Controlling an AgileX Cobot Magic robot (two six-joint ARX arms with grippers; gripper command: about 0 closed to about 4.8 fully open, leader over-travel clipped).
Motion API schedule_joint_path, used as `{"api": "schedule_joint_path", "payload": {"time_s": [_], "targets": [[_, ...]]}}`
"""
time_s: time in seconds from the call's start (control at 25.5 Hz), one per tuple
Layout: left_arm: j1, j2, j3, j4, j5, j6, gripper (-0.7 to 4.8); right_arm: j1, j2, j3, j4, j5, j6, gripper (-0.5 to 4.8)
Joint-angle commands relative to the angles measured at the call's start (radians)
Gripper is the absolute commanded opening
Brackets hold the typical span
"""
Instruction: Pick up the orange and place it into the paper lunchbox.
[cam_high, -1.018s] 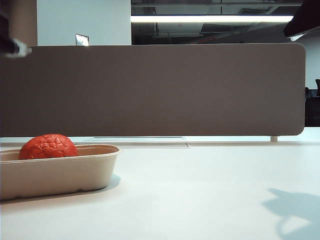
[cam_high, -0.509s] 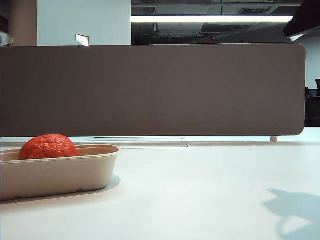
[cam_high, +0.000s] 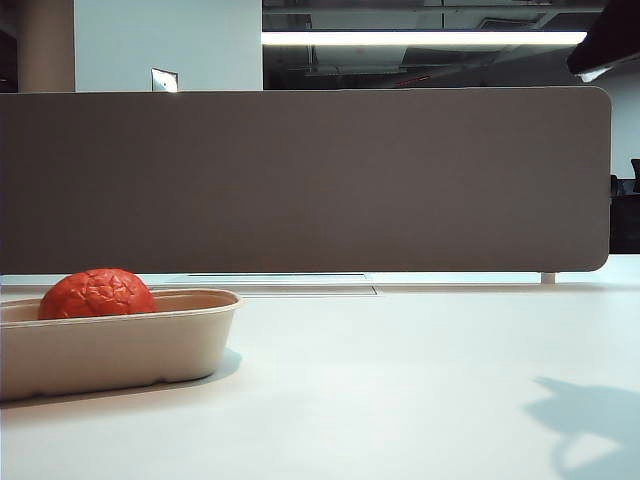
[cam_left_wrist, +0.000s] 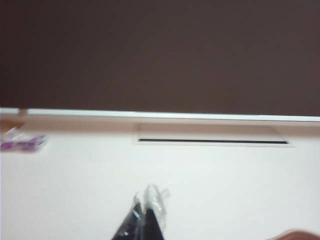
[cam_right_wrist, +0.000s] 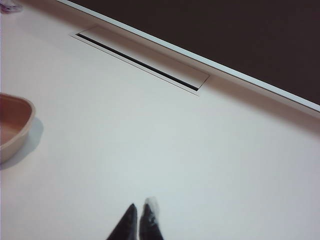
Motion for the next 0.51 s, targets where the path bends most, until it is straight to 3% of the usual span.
{"api": "schedule_joint_path", "payload": {"time_s": [0.04,0.39,0.51], "targets": [[0.022,-0.004,-0.033,0.018,-0.003,0.005,-0.06,0.002,0.000,0.005,0.014,0.001,0.001,0.23],[0.019,-0.004,-0.083,0.042,-0.023,0.003,-0.06,0.002,0.000,0.005,0.014,0.001,0.001,0.23],[0.019,-0.004,-0.083,0.042,-0.030,-0.043,-0.06,0.002,0.000,0.005,0.014,0.001,0.001,0.23]]}}
